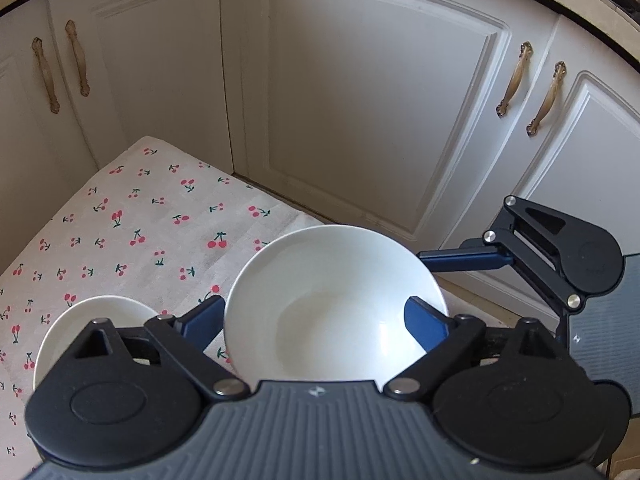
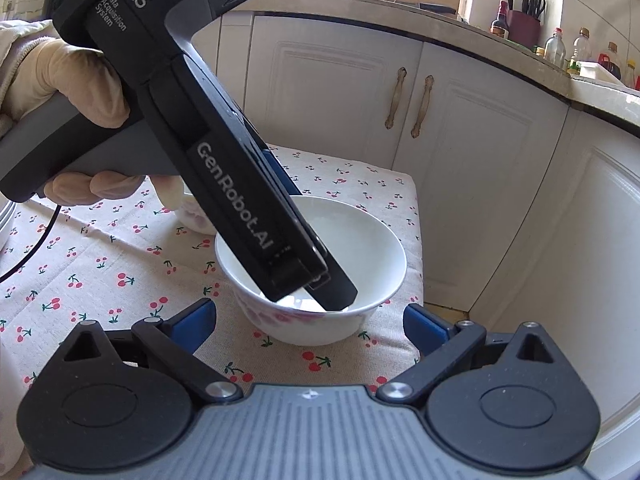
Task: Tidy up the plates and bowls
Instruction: 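Lower the held white bowl into the floral-print bowl with the left gripper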
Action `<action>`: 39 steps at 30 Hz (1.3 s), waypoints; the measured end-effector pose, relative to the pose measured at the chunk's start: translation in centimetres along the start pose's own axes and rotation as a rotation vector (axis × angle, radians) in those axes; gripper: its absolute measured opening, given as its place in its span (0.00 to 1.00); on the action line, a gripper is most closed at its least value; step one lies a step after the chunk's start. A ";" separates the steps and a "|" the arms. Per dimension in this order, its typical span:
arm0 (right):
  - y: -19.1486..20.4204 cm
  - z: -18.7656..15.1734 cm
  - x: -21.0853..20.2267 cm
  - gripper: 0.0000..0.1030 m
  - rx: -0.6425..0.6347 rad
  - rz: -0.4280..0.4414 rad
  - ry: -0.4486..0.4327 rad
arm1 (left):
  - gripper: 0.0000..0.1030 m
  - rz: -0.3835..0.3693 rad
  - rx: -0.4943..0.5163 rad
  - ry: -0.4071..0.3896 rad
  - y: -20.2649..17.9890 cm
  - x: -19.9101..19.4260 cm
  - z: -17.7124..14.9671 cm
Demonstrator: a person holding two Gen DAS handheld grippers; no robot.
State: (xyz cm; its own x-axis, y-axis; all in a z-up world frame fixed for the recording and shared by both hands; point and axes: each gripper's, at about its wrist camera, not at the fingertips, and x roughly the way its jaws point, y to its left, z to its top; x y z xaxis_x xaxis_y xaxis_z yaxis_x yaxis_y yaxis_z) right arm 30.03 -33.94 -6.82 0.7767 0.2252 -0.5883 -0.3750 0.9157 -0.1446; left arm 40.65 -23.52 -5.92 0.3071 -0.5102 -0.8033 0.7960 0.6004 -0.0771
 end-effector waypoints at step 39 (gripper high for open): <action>0.0 0.7 -0.8 0.85 0.056 0.024 0.003 | 0.85 -0.024 -0.028 0.013 -0.6 -0.8 -0.5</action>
State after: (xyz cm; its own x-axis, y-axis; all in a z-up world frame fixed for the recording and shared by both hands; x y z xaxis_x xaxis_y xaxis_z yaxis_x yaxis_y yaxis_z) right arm 29.76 -33.90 -5.73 0.7663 0.2461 -0.5935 -0.3643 0.9273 -0.0860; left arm 39.65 -23.21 -5.52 0.2816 -0.5169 -0.8084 0.7880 0.6054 -0.1126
